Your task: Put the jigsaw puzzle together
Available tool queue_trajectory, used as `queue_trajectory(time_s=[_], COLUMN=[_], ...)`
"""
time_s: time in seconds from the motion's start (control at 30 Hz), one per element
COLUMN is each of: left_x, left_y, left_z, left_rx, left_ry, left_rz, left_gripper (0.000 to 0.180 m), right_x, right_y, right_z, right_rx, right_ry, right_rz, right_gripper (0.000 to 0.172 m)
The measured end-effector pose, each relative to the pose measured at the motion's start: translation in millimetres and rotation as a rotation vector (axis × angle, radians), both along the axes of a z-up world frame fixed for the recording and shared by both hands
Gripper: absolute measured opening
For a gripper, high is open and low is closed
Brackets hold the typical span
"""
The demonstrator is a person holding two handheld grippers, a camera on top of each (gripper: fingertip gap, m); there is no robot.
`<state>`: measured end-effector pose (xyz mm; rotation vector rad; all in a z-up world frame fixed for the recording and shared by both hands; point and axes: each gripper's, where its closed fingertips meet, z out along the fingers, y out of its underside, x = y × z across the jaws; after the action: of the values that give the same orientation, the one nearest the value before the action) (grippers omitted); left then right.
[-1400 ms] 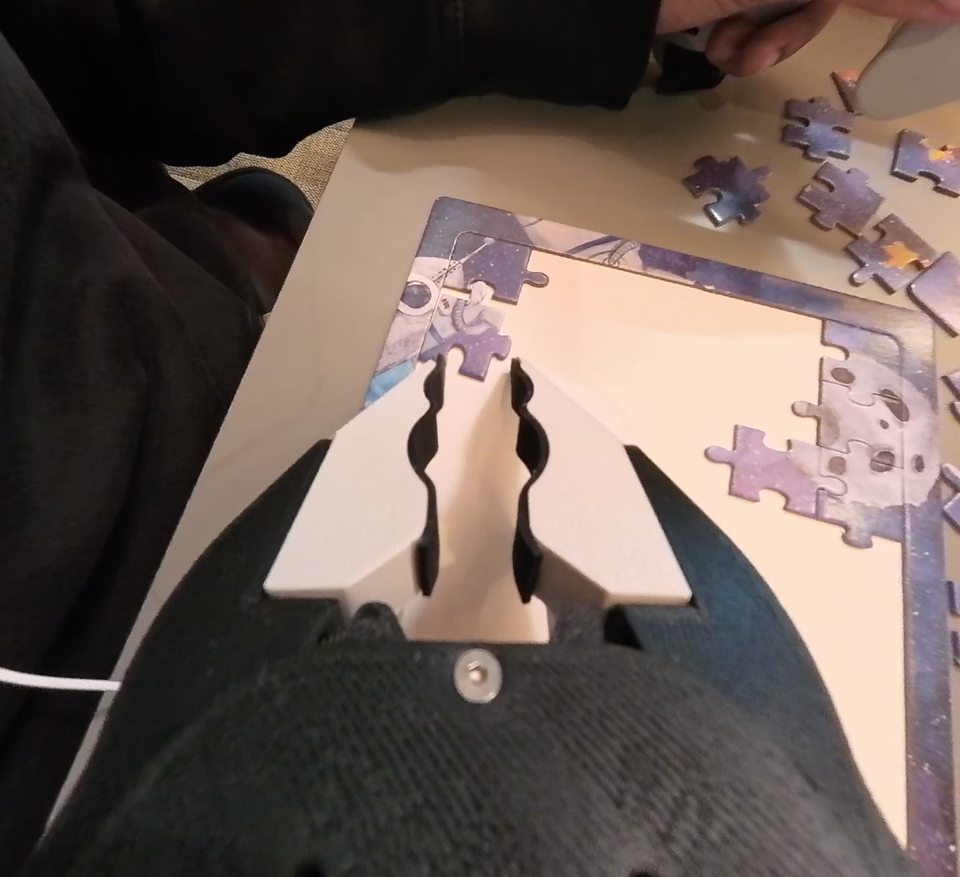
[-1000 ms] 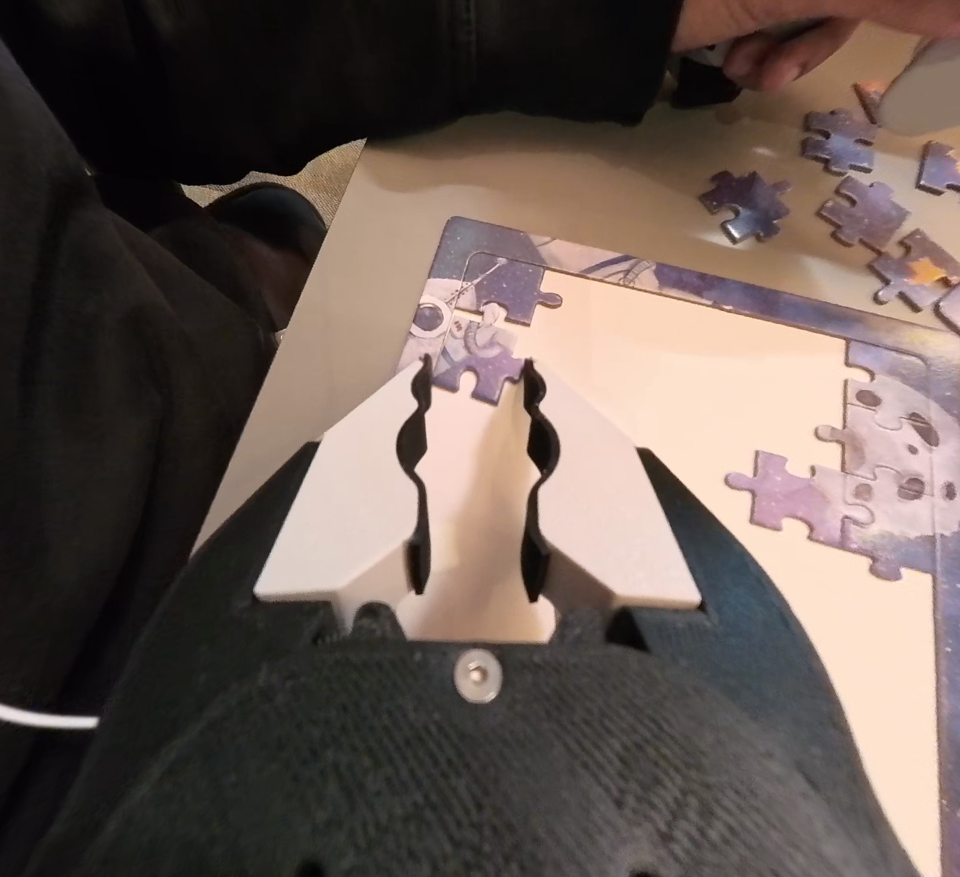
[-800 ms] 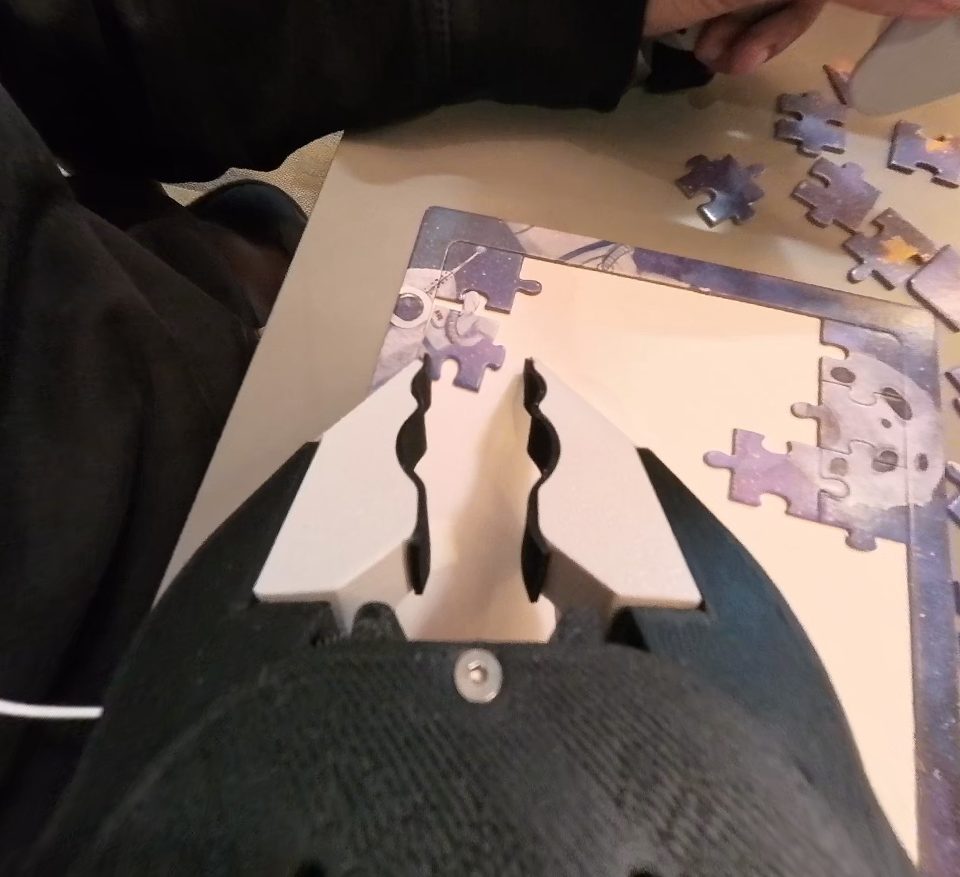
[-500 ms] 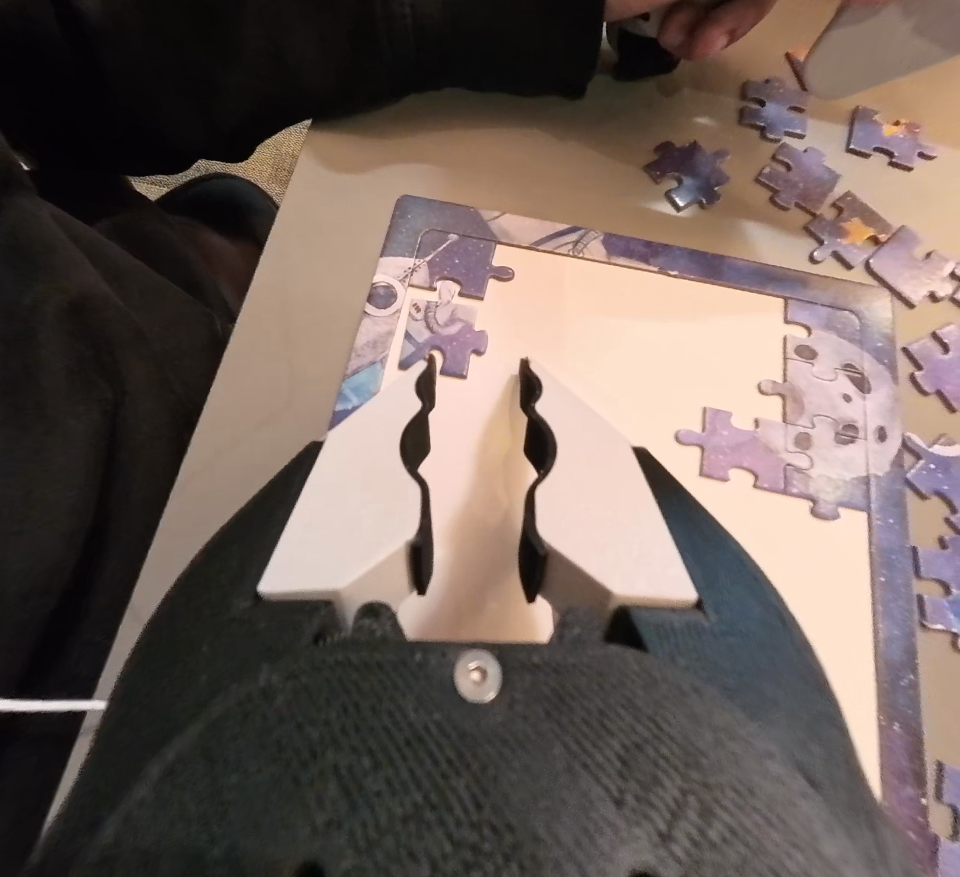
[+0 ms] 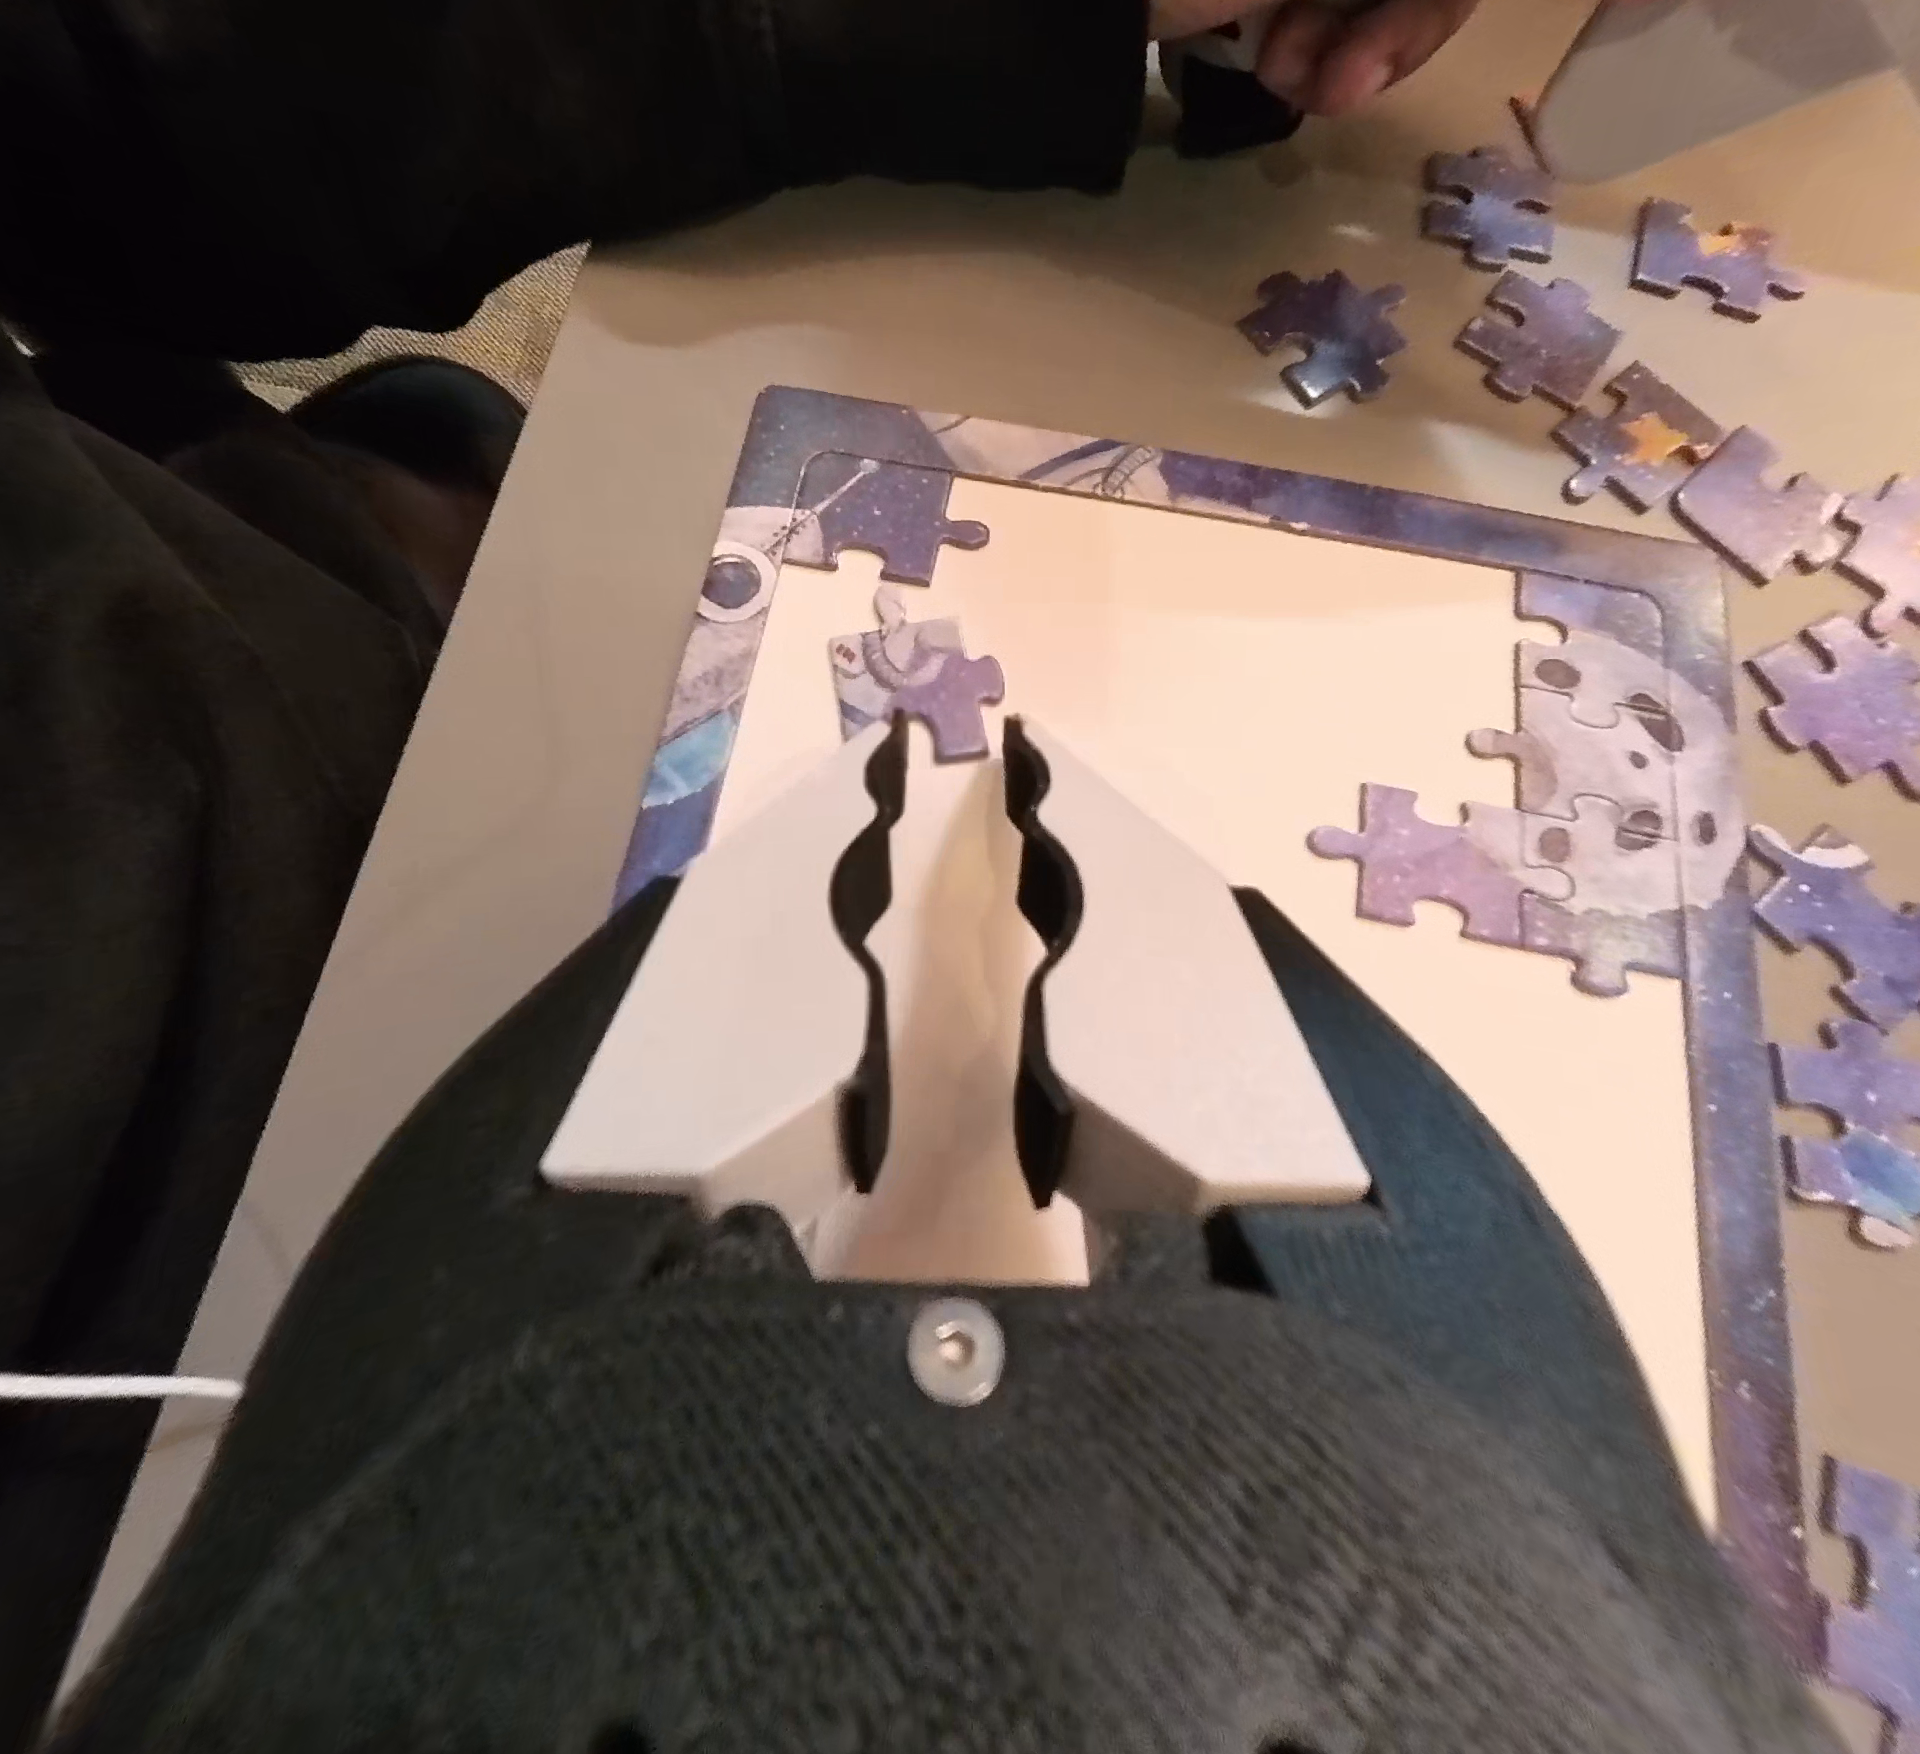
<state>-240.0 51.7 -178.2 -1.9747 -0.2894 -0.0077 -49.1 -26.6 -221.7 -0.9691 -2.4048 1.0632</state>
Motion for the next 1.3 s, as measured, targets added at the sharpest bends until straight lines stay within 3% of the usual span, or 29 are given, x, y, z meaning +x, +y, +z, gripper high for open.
queue_trajectory(time_s=[0.47, 0.63, 0.8, 1.3], left_x=[0, 0, 0, 0], left_y=[0, 0, 0, 0], left_z=[0, 0, 0, 0], left_rx=[0.000, 0.000, 0.000, 0.000], left_ry=[-0.001, -0.001, -0.002, -0.001], left_rz=[0.000, -0.001, -0.001, 0.000], left_gripper=[0.026, 0.026, 0.026, 0.026], right_x=[-1, 4, 8, 6], right_y=[7, -3, -9, -7], right_z=[-5, -3, -4, -5], right_rx=[-0.046, -0.064, -0.057, -0.033], right_ry=[-0.064, -0.068, -0.064, -0.054], right_rz=[-0.051, 0.001, 0.039, 0.026], right_gripper=[0.011, 0.028, 0.030, 0.025])
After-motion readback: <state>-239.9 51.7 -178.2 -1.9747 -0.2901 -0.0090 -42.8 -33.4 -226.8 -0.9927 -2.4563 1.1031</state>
